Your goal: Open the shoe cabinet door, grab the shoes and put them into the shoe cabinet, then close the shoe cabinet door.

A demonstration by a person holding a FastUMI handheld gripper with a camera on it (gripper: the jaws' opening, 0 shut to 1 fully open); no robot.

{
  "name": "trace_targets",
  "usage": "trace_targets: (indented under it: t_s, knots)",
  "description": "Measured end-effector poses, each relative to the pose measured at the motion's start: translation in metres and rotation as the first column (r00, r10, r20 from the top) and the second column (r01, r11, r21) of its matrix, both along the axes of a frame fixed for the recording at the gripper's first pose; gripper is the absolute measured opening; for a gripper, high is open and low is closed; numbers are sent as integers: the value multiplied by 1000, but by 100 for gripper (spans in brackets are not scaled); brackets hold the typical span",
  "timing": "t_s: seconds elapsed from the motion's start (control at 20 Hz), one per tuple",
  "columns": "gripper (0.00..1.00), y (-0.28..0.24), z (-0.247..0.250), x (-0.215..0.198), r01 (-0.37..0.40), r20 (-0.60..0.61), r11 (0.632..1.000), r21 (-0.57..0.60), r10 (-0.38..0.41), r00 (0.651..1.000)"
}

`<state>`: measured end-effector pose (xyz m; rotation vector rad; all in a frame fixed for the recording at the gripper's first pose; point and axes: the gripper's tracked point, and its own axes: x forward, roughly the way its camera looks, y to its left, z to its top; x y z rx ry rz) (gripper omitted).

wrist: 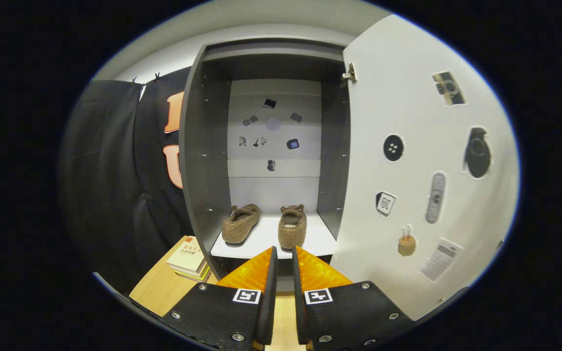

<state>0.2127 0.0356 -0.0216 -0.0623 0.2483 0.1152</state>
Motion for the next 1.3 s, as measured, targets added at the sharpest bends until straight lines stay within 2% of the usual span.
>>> trace_targets:
  t_s: [0.5, 0.9, 1.1, 1.3]
  knots:
    - [23, -78, 13, -104, 149, 33, 989, -27, -148, 988]
    - [25, -176, 12, -157, 305, 34, 952, 15, -305, 952]
    - [28, -217, 6, -153, 318, 10, 947, 38, -318, 948]
    - [32, -236, -3, -139, 268, -6, 961, 69, -269, 963]
